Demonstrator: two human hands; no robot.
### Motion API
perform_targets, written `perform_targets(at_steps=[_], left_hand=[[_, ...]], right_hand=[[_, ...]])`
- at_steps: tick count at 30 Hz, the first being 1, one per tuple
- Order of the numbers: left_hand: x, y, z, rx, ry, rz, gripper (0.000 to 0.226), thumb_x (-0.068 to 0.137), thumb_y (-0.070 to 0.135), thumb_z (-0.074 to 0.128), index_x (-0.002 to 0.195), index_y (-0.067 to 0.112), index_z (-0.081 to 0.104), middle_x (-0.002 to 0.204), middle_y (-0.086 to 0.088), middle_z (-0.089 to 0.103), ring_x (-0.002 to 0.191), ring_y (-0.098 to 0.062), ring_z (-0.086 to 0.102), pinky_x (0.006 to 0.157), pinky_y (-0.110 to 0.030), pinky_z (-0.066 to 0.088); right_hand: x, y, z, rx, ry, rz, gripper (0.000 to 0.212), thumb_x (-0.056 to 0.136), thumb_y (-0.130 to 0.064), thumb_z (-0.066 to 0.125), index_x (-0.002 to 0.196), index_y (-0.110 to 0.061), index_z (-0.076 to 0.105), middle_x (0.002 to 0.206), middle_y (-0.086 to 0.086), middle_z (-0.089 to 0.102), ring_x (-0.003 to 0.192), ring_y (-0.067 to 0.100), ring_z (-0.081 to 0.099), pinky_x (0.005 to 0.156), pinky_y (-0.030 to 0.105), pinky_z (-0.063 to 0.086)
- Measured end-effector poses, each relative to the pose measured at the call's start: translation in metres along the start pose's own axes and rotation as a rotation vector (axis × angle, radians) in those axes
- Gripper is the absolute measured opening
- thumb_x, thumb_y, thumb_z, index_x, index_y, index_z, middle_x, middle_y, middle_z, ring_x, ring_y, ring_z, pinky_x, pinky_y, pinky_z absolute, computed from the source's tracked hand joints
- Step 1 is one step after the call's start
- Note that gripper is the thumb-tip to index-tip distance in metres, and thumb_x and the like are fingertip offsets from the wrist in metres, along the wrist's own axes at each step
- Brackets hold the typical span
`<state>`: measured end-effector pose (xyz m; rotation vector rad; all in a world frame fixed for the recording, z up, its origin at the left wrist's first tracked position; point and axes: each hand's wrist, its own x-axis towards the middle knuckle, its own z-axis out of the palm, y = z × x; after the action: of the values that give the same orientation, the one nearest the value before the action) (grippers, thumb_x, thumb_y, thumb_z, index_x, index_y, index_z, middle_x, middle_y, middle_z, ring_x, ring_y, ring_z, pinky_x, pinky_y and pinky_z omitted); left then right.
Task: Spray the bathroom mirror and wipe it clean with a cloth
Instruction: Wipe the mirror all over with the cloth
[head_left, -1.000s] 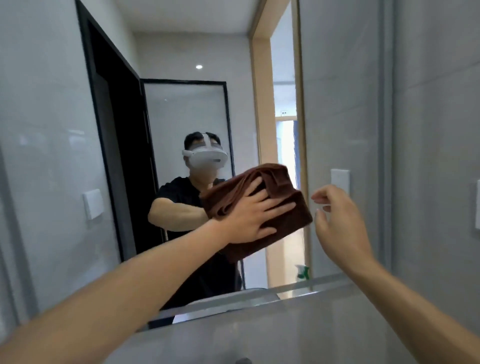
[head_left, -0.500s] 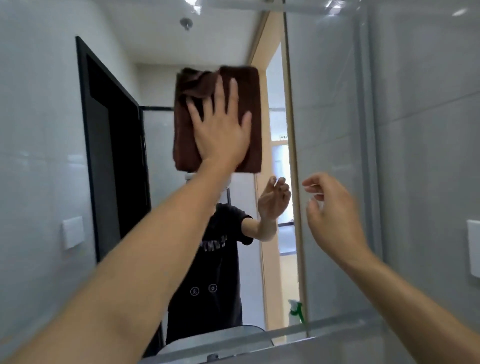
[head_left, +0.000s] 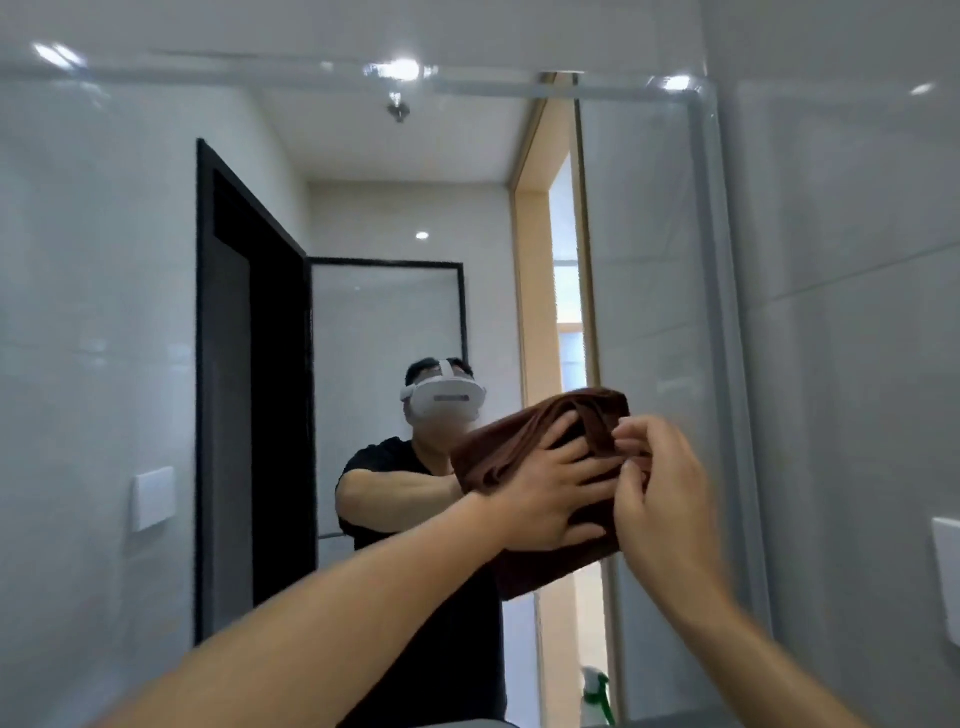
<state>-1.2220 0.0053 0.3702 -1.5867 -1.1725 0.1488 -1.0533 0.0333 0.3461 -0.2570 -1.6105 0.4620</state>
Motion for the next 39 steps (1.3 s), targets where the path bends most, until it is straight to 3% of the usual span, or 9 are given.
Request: perform_targets(at_steps=[3,6,12,15,20,23,31,35,39], left_hand=[[0.028,-0.087,-0.048,0.137,0.040,-0.089,0.062,0.094,0.058,0.046,0.150,0.031,0.039,0.153,-0.001,0.045,0.142,-0.028,0.037,0.121,-0.056,0.008],[0.053,-0.152,-0.089,0.261,0.063,-0.418,0.065,0.095,0.063,0.030,0.155,0.036,0.027,0.160,0.001,0.033,0.144,-0.027,0.034,0.121,-0.056,0.008],[0.102,-0.137,-0.085,0.241,0.215,-0.964,0.067,0.098,0.058,0.022,0.158,0.031,0.012,0.166,-0.001,0.012,0.151,-0.024,0.015,0.121,-0.056,-0.001],[0.117,-0.088,-0.065,0.152,0.215,-0.873,0.068,0.099,0.055,0.026,0.159,0.028,0.012,0.166,-0.001,0.012,0.151,-0.024,0.015,0.120,-0.057,-0.002],[0.132,-0.050,-0.057,-0.124,0.204,-0.699,0.064,0.098,0.035,0.038,0.158,0.024,0.019,0.164,0.001,0.023,0.150,-0.022,0.017,0.121,-0.051,-0.007],[0.128,-0.060,-0.080,-0.499,0.305,-0.721,0.066,0.089,0.018,0.035,0.155,0.020,0.029,0.155,0.000,0.041,0.145,-0.017,0.030,0.124,-0.044,-0.003],[0.103,-0.105,-0.144,-1.533,0.471,-1.025,0.035,0.098,0.015,0.043,0.124,0.007,0.066,0.124,-0.006,0.068,0.119,-0.018,0.062,0.108,-0.034,0.045],[0.058,-0.127,-0.155,-1.334,0.519,-0.867,0.032,0.097,0.011,0.042,0.101,0.018,0.073,0.108,-0.004,0.074,0.107,-0.018,0.068,0.100,-0.041,0.052],[0.030,-0.149,-0.176,-0.858,0.600,-0.920,0.034,0.094,0.009,0.038,0.091,0.019,0.070,0.101,0.004,0.069,0.101,-0.011,0.063,0.077,-0.019,0.049]], right_hand=[[0.017,-0.010,0.005,0.049,0.080,-0.056,0.031,0.089,0.008,0.050,0.101,-0.020,0.057,0.102,-0.006,0.058,0.093,0.003,0.058,0.076,0.012,0.044],[0.032,-0.017,0.009,0.083,0.102,-0.114,0.040,0.088,0.011,0.050,0.099,-0.027,0.054,0.098,-0.016,0.056,0.094,-0.008,0.057,0.077,0.003,0.041],[0.070,-0.010,0.003,0.087,0.164,-0.117,0.039,0.090,0.008,0.046,0.119,-0.015,0.060,0.111,-0.003,0.061,0.097,0.002,0.059,0.085,0.015,0.046],[0.083,-0.002,-0.002,0.107,0.223,-0.091,0.040,0.090,0.009,0.045,0.116,-0.017,0.060,0.109,-0.005,0.061,0.099,0.009,0.061,0.087,0.030,0.052],[0.091,0.000,0.001,0.168,0.218,-0.009,0.042,0.093,0.007,0.043,0.122,-0.016,0.062,0.117,-0.003,0.063,0.107,0.007,0.059,0.091,0.008,0.043],[0.107,-0.005,0.012,0.186,0.197,0.065,0.043,0.099,-0.003,0.043,0.138,-0.016,0.054,0.134,-0.002,0.057,0.121,0.010,0.053,0.102,0.018,0.040],[0.157,-0.037,0.075,-0.184,0.192,0.153,0.056,0.105,-0.036,0.040,0.157,-0.029,0.022,0.166,0.001,0.015,0.154,0.026,0.006,0.125,0.050,0.006],[0.171,-0.039,0.105,-0.356,0.300,0.073,0.054,0.103,-0.044,0.037,0.155,-0.030,0.030,0.166,0.000,0.019,0.154,0.031,0.007,0.123,0.057,0.004],[0.191,-0.058,0.120,-0.460,0.279,-0.093,0.057,0.100,-0.045,0.038,0.152,-0.021,0.039,0.165,0.001,0.024,0.153,0.032,0.013,0.122,0.057,0.008]])
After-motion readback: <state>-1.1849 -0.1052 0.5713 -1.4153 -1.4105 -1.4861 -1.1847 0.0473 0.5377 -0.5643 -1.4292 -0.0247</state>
